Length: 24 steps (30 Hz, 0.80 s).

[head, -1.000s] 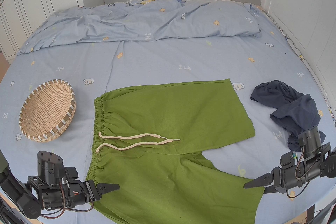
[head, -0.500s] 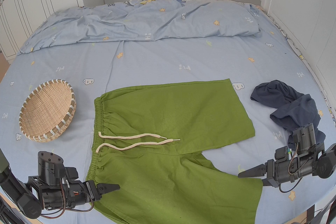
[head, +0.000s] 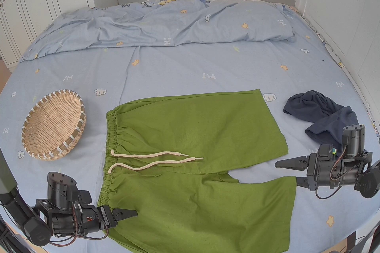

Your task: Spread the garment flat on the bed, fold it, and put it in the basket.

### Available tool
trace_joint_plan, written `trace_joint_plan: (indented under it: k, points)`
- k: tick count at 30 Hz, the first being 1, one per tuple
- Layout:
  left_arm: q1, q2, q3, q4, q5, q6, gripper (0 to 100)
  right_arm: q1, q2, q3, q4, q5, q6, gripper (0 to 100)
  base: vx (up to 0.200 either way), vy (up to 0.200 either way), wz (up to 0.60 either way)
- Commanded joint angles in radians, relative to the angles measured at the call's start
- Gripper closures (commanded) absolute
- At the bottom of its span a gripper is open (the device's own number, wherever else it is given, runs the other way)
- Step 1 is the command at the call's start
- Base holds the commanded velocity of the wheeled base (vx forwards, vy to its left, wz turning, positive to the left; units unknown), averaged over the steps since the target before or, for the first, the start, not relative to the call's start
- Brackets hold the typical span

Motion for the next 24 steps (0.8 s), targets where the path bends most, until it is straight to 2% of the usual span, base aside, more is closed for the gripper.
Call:
trace_joint_plan:
  k: [1, 7, 12, 16, 24]
  points:
    - [0.001, 0.02, 0.018, 0.003, 0.002, -0.001, 0, -0.035, -0.023, 0.014, -0.026, -0.002, -0.004, 0, 0.0, 0.0, 0.0]
    - [0.001, 0.029, 0.018, 0.001, 0.002, -0.001, 0, -0.108, -0.123, 0.055, -0.095, 0.01, 0.005, 0, 0.0, 0.0, 0.0]
    - [-0.001, 0.034, 0.018, 0.001, 0.002, -0.001, 0, -0.115, -0.251, 0.087, -0.078, 0.018, 0.007, 0, 0.0, 0.0, 0.0]
    - [-0.001, 0.032, 0.018, 0.001, 0.003, -0.001, 0, -0.121, -0.265, 0.096, -0.037, 0.021, 0.004, 0, 0.0, 0.0, 0.0]
    - [-0.001, 0.03, 0.018, 0.003, 0.003, -0.001, 0, -0.256, -0.258, 0.093, -0.027, 0.026, -0.006, 0, 0.0, 0.0, 0.0]
